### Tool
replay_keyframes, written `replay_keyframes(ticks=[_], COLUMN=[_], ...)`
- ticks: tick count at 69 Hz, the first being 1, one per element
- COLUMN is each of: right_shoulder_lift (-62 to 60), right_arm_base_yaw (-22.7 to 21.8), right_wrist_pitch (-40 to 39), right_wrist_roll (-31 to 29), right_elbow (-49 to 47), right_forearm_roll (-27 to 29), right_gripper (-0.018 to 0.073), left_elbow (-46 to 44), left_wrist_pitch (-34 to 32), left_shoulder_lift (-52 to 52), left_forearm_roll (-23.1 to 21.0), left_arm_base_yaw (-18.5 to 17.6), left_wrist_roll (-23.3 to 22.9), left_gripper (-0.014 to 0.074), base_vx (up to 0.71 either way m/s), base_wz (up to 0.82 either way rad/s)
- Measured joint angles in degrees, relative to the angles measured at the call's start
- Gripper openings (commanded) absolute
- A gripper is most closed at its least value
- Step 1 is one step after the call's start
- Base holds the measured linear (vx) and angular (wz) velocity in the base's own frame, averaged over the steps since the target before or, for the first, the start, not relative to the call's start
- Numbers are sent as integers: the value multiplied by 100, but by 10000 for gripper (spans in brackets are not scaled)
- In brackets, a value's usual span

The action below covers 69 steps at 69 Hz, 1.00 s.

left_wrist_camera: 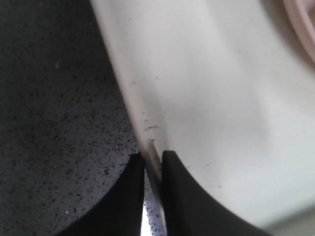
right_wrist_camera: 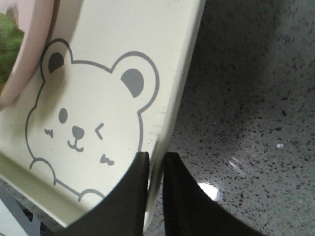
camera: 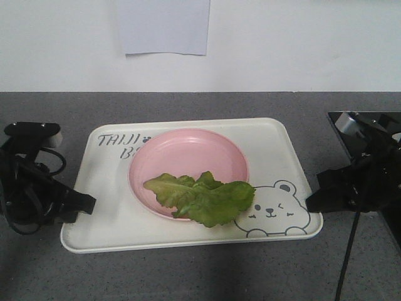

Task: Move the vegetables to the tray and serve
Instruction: 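Lower the tray onto the counter with both grippers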

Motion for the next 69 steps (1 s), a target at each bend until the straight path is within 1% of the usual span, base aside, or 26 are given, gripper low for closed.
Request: replay_keyframes(ticks=[7, 17, 27, 38, 45, 52, 59, 69], right_shoulder_lift=[192, 436, 583, 611, 611, 611, 611, 611], right_arm_base_yaw=[4, 25, 42, 48, 48, 48, 48, 48], right_wrist_pitch=[12, 60, 130, 211, 249, 360, 480, 488], right_wrist_roll=[18, 262, 366, 457, 462, 438, 431, 431], right_elbow=[0, 0, 0, 0, 0, 0, 0, 0], right_forearm_roll=[-66, -245, -384, -419, -437, -507, -631, -734], right_gripper=[-4, -4, 1, 41, 90, 147, 204, 261], left_elbow=[0, 0, 0, 0, 0, 0, 0, 0], left_wrist_pitch=[-6, -18, -18, 5, 16, 16, 18, 59], left_shoulder_lift=[224, 477, 576, 590, 590, 590, 590, 590], left_forearm_roll=[0, 0, -6, -1, -1, 23, 112, 181], left_arm_base_yaw=[-4, -18, -32, -32, -32, -32, -32, -32], left_wrist_roll=[0, 0, 0, 0, 0, 14, 63, 37], left_gripper=[-6, -6, -5, 17, 55, 115, 186, 286], base_vx=[0, 0, 0, 0, 0, 0, 0, 0], base_wz=[0, 0, 0, 0, 0, 0, 0, 0])
